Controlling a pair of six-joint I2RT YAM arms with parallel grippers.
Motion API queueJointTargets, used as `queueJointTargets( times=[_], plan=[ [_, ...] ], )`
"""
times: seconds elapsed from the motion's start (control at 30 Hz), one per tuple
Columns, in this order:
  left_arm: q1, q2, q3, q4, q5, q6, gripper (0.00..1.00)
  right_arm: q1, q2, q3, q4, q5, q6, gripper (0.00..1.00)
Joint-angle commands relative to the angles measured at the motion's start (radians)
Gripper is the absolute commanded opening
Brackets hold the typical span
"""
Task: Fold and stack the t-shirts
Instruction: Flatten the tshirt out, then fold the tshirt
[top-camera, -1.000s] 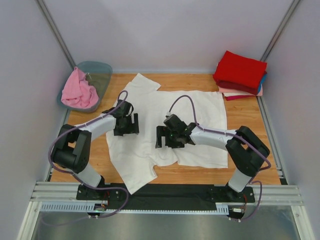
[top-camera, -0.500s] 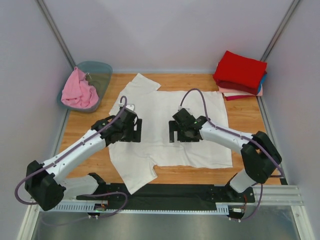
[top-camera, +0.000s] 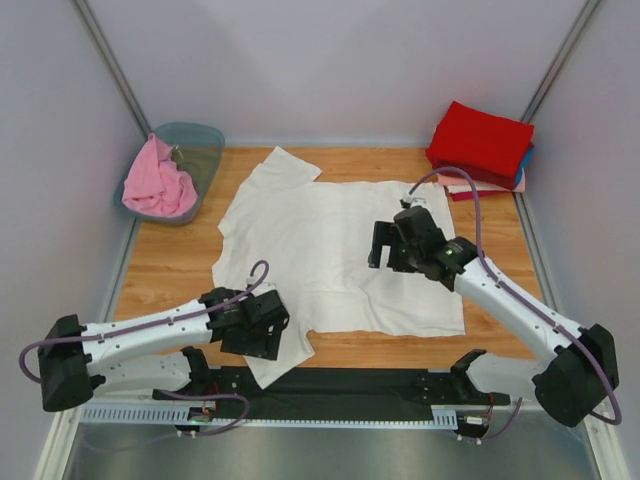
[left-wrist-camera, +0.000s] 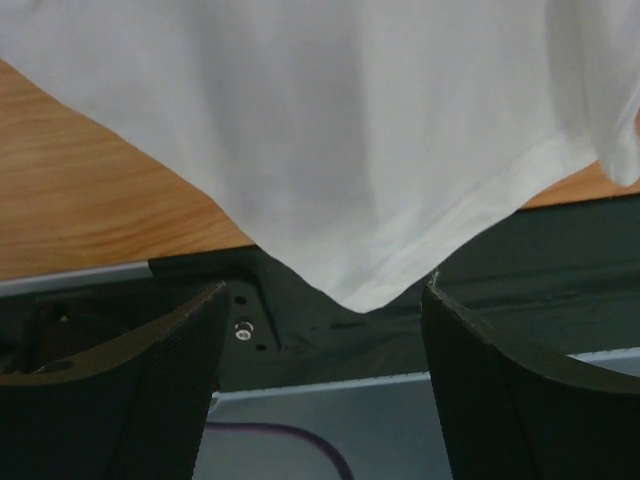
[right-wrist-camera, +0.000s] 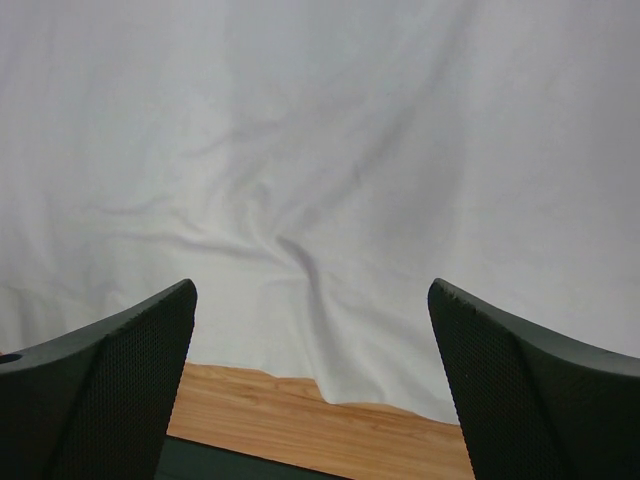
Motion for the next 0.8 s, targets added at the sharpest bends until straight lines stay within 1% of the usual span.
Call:
queueJointTargets(
  times=[0.0,0.1,0.2,0.33,0.4,0.5,0.53,0.57,0.6,0.67,0.7,0.73,0.77],
  plan=[
    [-0.093,0.002,-0.040,0.028,0.067,-0.191,0.83,-0.035,-0.050,-0.046,0.013,-0.023,-0.026,1.00],
    [-0.153,0.020,-0.093,0.102,0.133,-0.247,0.83,-0.077,-0.071,-0.080,0.030,-0.060,-0.034,1.00],
    [-0.187,0.036,-0.139,0.163,0.159,-0.281,0.81,-0.107,-0.084,-0.103,0.037,-0.097,-0.045,1.00],
    [-0.192,0.071,-0.174,0.188,0.156,-0.288,0.79,-0.126,-0.110,-0.119,0.033,-0.095,-0.051,1.00],
    [-0.192,0.094,-0.192,0.235,0.159,-0.286,0.76,-0.132,-0.116,-0.123,0.033,-0.095,-0.052,1.00],
    [-0.192,0.125,-0.223,0.312,0.159,-0.286,0.65,-0.133,-0.117,-0.125,0.030,-0.091,-0.051,1.00],
    [-0.192,0.144,-0.222,0.318,0.159,-0.285,0.58,-0.133,-0.114,-0.125,0.030,-0.091,-0.051,1.00],
    [-0.193,0.152,-0.217,0.314,0.156,-0.280,0.54,-0.135,-0.116,-0.123,0.027,-0.091,-0.049,1.00],
    [-0.192,0.160,-0.208,0.308,0.141,-0.277,0.45,-0.135,-0.114,-0.125,0.024,-0.092,-0.049,1.00],
    [-0.192,0.172,-0.197,0.288,0.129,-0.266,0.35,-0.133,-0.114,-0.123,0.022,-0.095,-0.049,1.00],
    [-0.192,0.172,-0.182,0.277,0.118,-0.265,0.25,-0.135,-0.114,-0.123,0.020,-0.095,-0.048,1.00],
    [-0.190,0.163,-0.174,0.250,0.112,-0.262,0.12,-0.135,-0.116,-0.120,0.020,-0.092,-0.049,1.00],
    [-0.192,0.154,-0.165,0.233,0.092,-0.257,0.07,-0.135,-0.116,-0.119,0.016,-0.091,-0.051,1.00]
  ],
)
